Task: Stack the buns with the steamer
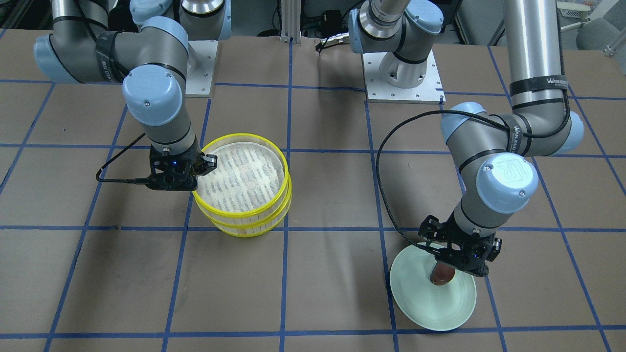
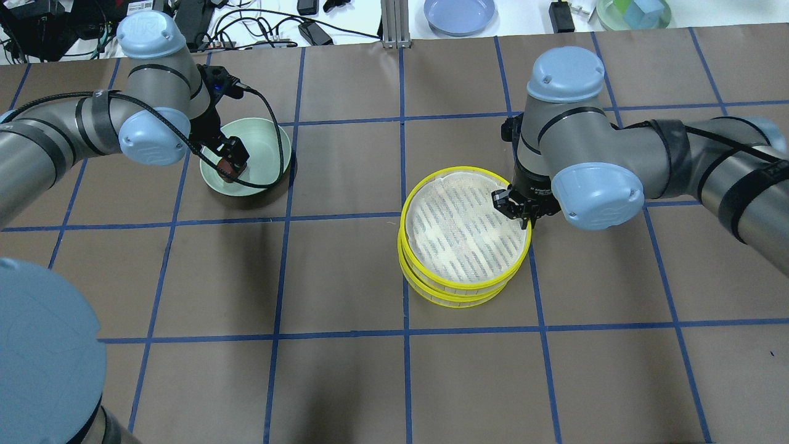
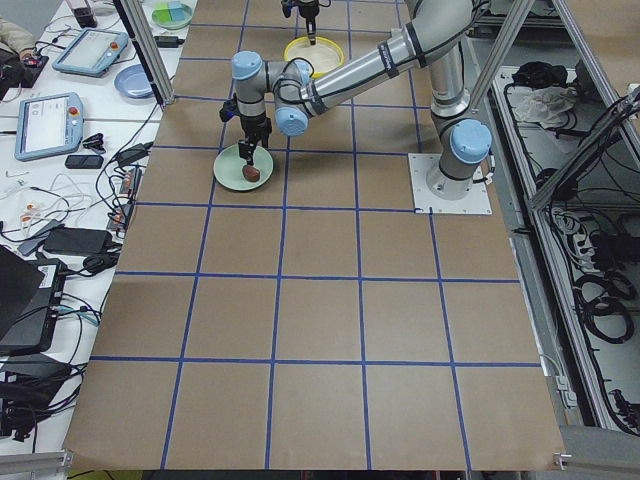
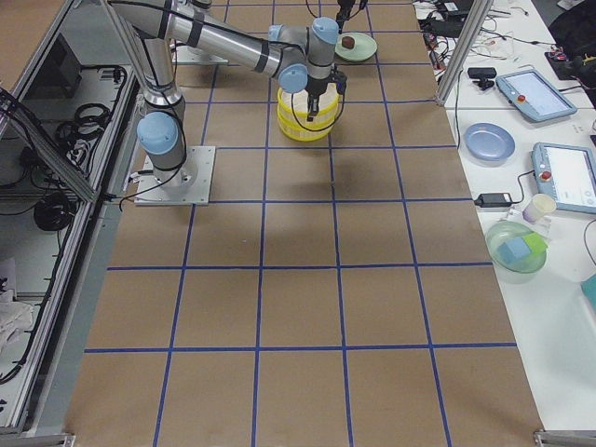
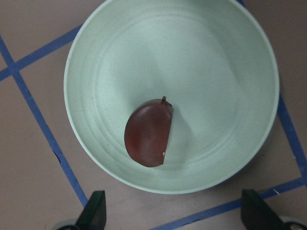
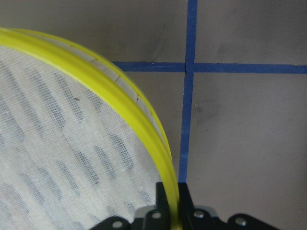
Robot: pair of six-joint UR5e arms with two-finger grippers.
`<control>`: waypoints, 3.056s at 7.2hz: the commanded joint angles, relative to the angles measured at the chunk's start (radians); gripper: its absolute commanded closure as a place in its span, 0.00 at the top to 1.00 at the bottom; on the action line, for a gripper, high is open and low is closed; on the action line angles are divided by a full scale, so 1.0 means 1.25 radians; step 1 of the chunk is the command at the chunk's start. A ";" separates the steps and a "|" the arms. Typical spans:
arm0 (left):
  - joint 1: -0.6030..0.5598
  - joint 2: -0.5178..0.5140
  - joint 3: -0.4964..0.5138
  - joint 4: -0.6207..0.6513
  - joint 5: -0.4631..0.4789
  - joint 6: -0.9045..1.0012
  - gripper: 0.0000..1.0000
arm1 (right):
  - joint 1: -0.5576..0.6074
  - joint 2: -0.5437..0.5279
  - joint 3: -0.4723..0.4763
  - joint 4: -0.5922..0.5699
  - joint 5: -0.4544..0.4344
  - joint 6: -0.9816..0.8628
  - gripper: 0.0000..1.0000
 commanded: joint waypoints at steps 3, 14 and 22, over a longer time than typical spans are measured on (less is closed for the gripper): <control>0.005 -0.072 0.000 0.105 -0.020 0.066 1.00 | 0.007 0.010 0.001 -0.001 -0.001 0.000 0.00; -0.037 0.021 0.039 0.022 -0.095 -0.229 0.00 | 0.003 -0.089 -0.282 0.259 0.012 0.018 1.00; -0.361 0.137 -0.022 -0.095 -0.384 -0.972 0.00 | -0.015 -0.142 -0.329 0.339 0.028 0.037 1.00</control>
